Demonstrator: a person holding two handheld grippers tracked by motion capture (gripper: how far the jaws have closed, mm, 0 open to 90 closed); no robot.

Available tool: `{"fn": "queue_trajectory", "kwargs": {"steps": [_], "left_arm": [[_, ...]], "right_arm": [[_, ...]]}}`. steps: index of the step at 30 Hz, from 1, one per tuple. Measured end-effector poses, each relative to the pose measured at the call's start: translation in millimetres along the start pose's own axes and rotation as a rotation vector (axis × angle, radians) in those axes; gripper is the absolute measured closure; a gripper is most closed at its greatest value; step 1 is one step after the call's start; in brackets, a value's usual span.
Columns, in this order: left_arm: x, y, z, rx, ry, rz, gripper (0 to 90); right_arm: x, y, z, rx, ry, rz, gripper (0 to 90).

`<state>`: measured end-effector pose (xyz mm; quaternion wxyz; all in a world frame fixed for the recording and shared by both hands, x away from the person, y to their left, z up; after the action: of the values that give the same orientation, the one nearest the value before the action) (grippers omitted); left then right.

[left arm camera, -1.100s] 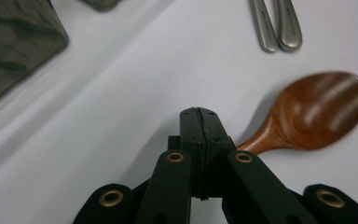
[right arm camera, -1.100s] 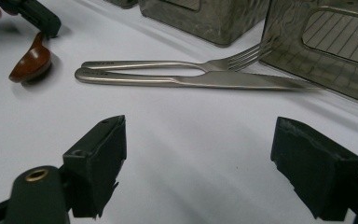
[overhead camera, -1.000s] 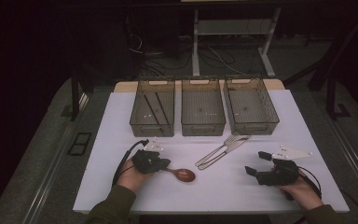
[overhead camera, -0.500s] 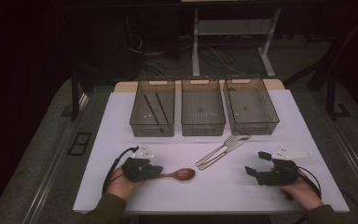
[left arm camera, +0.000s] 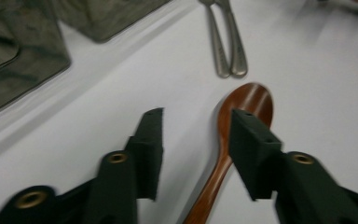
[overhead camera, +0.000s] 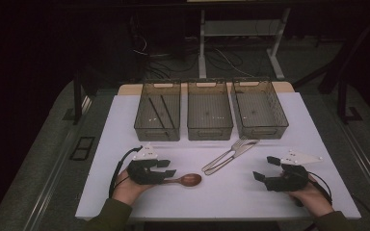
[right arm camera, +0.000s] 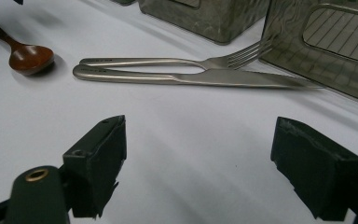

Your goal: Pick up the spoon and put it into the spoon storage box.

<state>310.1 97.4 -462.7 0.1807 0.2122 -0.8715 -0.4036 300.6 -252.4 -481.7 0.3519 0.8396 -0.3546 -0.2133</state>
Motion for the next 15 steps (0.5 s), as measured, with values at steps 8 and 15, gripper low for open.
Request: {"fn": "queue_trajectory", "kwargs": {"steps": [8,15], "left_arm": [[15.9,-12.6,-11.7,0.013,-0.034,0.038,39.3],[23.7,-28.4,-11.6,-0.03,-0.061,0.048,37.4]], "right_arm": [[0.5,-0.7,-0.3,0.004,0.001,0.0,17.3],[0.4,0.0,-0.1,0.005,-0.002,0.001,17.3]]}}
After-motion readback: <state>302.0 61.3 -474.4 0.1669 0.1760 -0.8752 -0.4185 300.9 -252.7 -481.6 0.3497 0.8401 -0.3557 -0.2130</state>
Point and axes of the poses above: each handheld gripper's, and its own axes: y roughly backward along the jaws, z roughly out of its underside, x roughly to its right, the point moved 7 cm from there along -y, roughly forward along the jaws, and after that the axes turned 14 degrees about -x, right-handed, at the moved point
